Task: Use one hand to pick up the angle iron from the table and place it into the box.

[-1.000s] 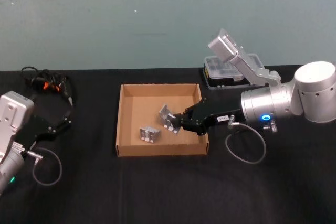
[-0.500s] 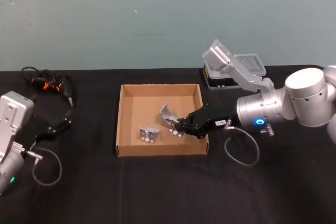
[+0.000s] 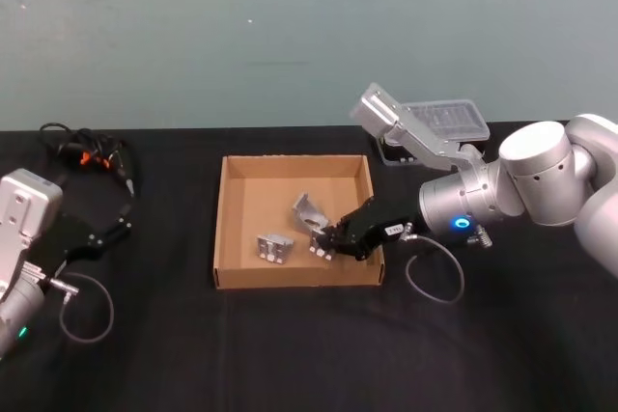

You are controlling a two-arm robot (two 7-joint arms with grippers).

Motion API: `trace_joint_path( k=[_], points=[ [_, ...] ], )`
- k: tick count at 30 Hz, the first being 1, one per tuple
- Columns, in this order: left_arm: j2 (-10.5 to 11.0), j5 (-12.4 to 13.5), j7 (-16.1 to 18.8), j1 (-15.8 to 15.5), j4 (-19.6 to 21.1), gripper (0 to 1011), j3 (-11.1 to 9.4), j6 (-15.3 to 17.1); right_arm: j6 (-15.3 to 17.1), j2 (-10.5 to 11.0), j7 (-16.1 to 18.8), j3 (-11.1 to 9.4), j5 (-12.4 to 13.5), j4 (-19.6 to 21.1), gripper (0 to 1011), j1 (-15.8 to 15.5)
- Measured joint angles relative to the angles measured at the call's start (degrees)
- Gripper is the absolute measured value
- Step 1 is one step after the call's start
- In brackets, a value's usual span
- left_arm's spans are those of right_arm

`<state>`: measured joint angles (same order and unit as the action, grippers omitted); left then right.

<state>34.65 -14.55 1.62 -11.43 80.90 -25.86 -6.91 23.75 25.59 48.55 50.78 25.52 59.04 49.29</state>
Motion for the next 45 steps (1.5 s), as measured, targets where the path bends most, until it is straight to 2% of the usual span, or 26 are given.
trace_joint_path(
  k=[9,19,22,27,29,30,33,37,42,45],
  points=[
    [0.00,0.00,0.00,0.00,0.00,1000,0.00,0.00,0.83,-1.07,0.64,0.15,-1.74,-1.64,79,0.44],
    [0.00,0.00,0.00,0.00,0.00,1000,0.00,0.00,0.92,-1.14,0.68,-0.01,-1.87,-1.74,85,0.42],
    [0.00,0.00,0.00,0.00,0.00,1000,0.00,0.00,0.90,-1.13,0.71,-0.01,-1.84,-1.70,146,0.40],
    [0.00,0.00,0.01,0.00,0.00,1000,0.00,0.00,0.87,-1.11,0.73,0.02,-1.80,-1.66,321,0.40],
    [0.00,0.00,0.00,0.00,0.00,1000,0.00,0.00,0.86,-1.10,0.72,0.03,-1.79,-1.65,360,0.40],
    [0.00,0.00,0.00,0.00,0.00,1000,0.00,0.00,0.86,-1.09,0.73,0.03,-1.78,-1.64,419,0.40],
    [0.00,0.00,0.00,0.00,0.00,1000,0.00,0.00,0.83,-1.08,0.73,0.05,-1.76,-1.62,477,0.40],
    [0.00,0.00,0.00,0.00,0.00,1000,0.00,0.00,0.81,-1.05,0.72,0.06,-1.75,-1.60,640,0.40],
    [0.00,0.00,0.00,0.00,0.00,1000,0.00,0.00,0.78,-1.05,0.71,0.06,-1.75,-1.58,777,0.40],
    [0.00,0.00,0.00,0.00,0.00,1000,0.00,0.00,0.04,-0.72,0.60,-0.45,-1.77,0.60,886,-0.19]
  ],
)
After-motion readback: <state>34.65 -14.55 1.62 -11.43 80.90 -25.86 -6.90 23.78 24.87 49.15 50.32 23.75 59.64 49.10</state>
